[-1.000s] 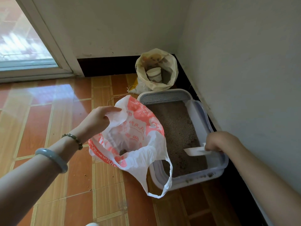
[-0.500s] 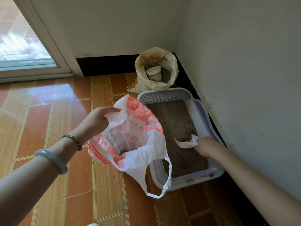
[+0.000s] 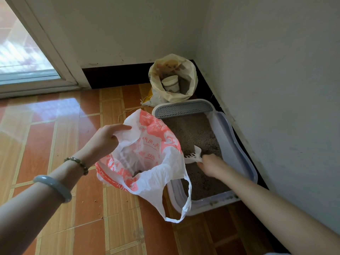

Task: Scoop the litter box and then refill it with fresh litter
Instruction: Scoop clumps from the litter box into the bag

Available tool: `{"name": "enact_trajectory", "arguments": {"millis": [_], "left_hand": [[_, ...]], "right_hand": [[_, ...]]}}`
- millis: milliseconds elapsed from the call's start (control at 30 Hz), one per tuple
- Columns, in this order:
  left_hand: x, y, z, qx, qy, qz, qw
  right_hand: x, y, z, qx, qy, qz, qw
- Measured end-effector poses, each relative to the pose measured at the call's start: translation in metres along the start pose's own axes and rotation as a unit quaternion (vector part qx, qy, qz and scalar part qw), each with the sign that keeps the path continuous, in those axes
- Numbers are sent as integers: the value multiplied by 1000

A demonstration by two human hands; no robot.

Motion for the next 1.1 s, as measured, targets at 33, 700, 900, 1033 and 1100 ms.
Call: {"name": "enact_trajectory", "arguments": {"millis": [33, 700, 900, 1033, 1100], "left_hand": [[0, 1, -1, 1, 0, 1, 1000], [2, -8, 8, -23, 13, -22, 999], [9, -3, 2, -21, 32, -15, 999], [5, -1, 0, -16, 45, -16, 999], [5, -1, -2, -16, 48, -15, 999]], "right_hand": [[4, -1, -3, 1, 4, -13, 1000], [-13, -9, 22, -164, -62, -160, 971], [-14, -22, 36, -192, -98, -104, 971], [-12, -34, 36, -202, -108, -76, 970], [-14, -40, 37, -208, -107, -78, 969]]}}
Point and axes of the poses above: each hand's wrist, its own z-axis away from the middle knuckle, its own y-axis out of the palm, x = y × z, the point moved 6 cm from there along -z, towards the middle knuckle, and after that the axes turned 9 degrees about x, right-handed, at the moved point
